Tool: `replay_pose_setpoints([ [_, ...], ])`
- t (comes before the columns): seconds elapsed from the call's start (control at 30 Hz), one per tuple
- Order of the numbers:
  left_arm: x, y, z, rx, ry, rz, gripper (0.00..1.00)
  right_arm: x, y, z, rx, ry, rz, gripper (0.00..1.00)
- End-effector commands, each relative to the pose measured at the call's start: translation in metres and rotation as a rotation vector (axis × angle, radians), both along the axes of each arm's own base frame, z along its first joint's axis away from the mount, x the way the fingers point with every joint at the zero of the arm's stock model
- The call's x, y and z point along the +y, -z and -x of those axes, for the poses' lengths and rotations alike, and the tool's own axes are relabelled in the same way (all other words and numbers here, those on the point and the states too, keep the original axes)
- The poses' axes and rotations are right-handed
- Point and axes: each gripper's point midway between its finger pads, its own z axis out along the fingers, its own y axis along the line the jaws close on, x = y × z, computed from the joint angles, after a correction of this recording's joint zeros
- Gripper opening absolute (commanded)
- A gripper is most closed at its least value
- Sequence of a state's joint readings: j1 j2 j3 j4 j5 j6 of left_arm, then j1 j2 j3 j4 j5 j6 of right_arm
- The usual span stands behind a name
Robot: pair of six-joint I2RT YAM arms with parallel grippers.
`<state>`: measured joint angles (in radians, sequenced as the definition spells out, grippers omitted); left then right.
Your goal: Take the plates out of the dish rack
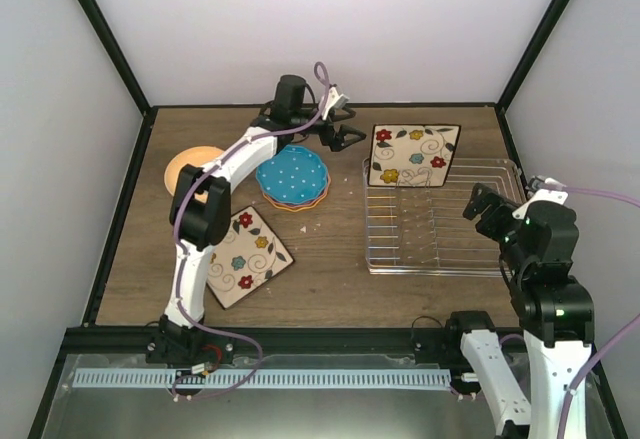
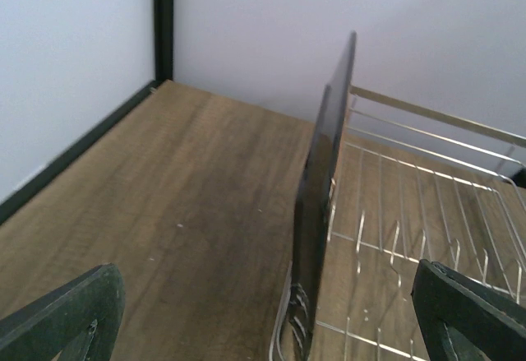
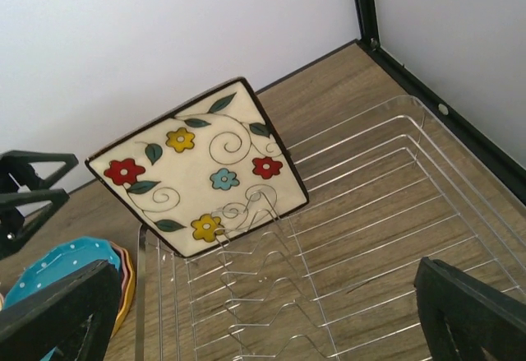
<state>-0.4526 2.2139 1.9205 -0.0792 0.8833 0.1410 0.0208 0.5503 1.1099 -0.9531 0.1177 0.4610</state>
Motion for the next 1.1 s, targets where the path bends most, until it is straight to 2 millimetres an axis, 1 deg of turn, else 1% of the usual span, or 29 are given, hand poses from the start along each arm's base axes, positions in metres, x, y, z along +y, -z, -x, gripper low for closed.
replay_pose_setpoints([
  [0.0, -0.009, -0.020, 0.014, -0.117, 0.115, 0.054, 0.97, -0.009, -0.014, 0.016, -0.015, 0.043, 0.023, 1.00],
  [0.33, -0.042, -0.005, 0.020, -0.113, 0.189, 0.066, 0.98, -0.012, -0.015, 0.024, 0.011, 0.066, 0.017, 1.00],
  [0.5, -0.057, 0.009, 0.016, -0.108, 0.190, 0.060, 0.98, -0.013, -0.014, 0.027, 0.026, 0.071, 0.017, 1.00],
  [0.57, -0.063, 0.010, 0.015, -0.106, 0.192, 0.066, 0.98, -0.013, -0.013, 0.029, 0.032, 0.074, 0.013, 1.00],
  [0.63, -0.069, 0.013, 0.015, -0.098, 0.197, 0.072, 0.95, -0.013, -0.012, 0.031, 0.040, 0.076, 0.012, 1.00],
  [0.7, -0.075, 0.015, 0.018, -0.092, 0.204, 0.079, 0.89, -0.014, -0.011, 0.033, 0.047, 0.082, 0.011, 1.00],
  [0.77, -0.083, 0.018, 0.021, -0.085, 0.206, 0.082, 0.78, -0.015, -0.009, 0.036, 0.053, 0.087, 0.012, 1.00],
  [0.8, -0.086, 0.018, 0.023, -0.083, 0.206, 0.086, 0.72, -0.016, -0.008, 0.037, 0.055, 0.091, 0.012, 1.00],
  [0.83, -0.088, 0.018, 0.023, -0.078, 0.202, 0.089, 0.62, -0.016, -0.007, 0.038, 0.059, 0.093, 0.013, 1.00],
  [0.93, -0.093, 0.014, 0.023, -0.073, 0.188, 0.109, 0.42, -0.017, -0.005, 0.041, 0.064, 0.098, 0.013, 1.00],
  [1.07, -0.094, 0.000, 0.019, -0.079, 0.161, 0.143, 0.18, -0.018, -0.002, 0.040, 0.069, 0.102, 0.022, 1.00],
])
